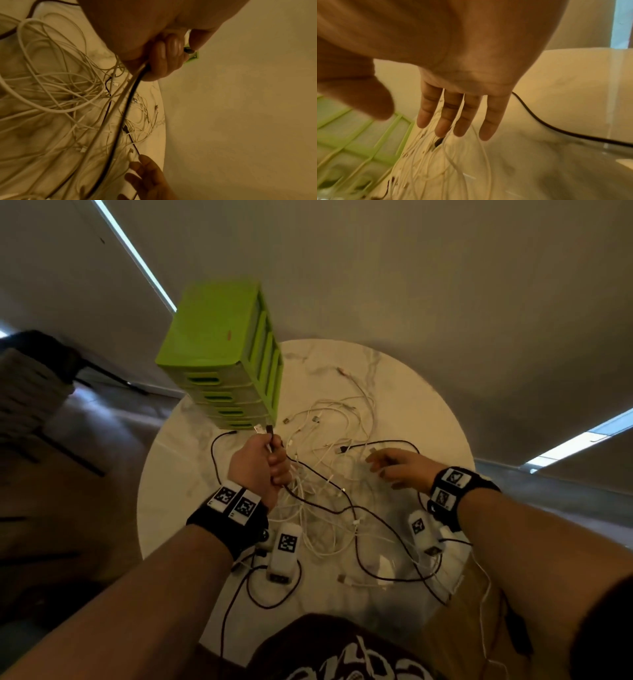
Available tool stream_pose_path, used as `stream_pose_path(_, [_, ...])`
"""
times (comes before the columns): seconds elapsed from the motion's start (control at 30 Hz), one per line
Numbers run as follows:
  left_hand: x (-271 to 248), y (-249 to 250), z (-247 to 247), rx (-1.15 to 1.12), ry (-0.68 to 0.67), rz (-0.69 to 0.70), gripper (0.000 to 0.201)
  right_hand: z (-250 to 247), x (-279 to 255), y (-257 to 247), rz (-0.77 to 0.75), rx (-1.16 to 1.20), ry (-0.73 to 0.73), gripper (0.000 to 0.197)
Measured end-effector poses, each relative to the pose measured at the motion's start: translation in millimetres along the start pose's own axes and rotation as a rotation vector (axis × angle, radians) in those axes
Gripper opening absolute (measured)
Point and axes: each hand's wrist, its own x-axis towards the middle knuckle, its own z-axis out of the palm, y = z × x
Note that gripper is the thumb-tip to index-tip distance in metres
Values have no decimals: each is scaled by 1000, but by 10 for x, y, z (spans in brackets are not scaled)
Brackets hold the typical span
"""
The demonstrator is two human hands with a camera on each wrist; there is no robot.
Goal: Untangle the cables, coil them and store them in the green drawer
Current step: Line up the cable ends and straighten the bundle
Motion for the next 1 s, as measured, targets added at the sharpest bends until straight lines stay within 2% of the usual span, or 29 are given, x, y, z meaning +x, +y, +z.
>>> stream_pose_path(0.03, [-2,-10,5,8,10,6,28,-27,64,16,-11,16,72,34])
stream_pose_path(0.1, [-10,-42,-3,30,25,16,25,-100,212,83,-1,-177,363,34])
stream_pose_path(0.17, [-32,-77,-24,44,25,7,27,-173,331,154,79,-444,545,52])
stream_pose_path(0.23, [-55,-105,-38,89,13,-1,36,-221,408,206,170,-559,529,64])
stream_pose_path(0.3, [-82,-112,-52,150,7,7,38,-206,457,240,215,-599,474,64])
stream_pose_path(0.37, [-102,-106,-83,167,13,32,34,-136,482,268,231,-593,451,58])
stream_pose_path(0.47, [-121,-84,-175,135,33,46,25,50,479,291,239,-586,430,37])
stream_pose_path(0.53, [-130,-71,-250,111,18,19,26,196,443,271,241,-571,401,31])
stream_pose_path(0.6, [-141,-53,-316,103,-9,-19,29,316,369,159,219,-503,432,28])
stream_pose_path(0.67, [-144,-27,-388,78,-33,-51,30,405,282,-54,179,-364,504,23])
stream_pose_path(0.73, [-143,17,-462,47,-49,-81,31,480,188,-360,91,-266,533,26])
stream_pose_path(0.83, [-157,132,-623,57,-121,-131,26,635,-33,-930,-59,-291,552,38])
stream_pose_path(0.93, [-176,232,-745,74,-222,-149,24,823,-217,-1350,-210,-186,645,33])
stream_pose_path(1.0, [-188,281,-792,108,-263,-145,26,984,-277,-1470,-241,-102,630,27])
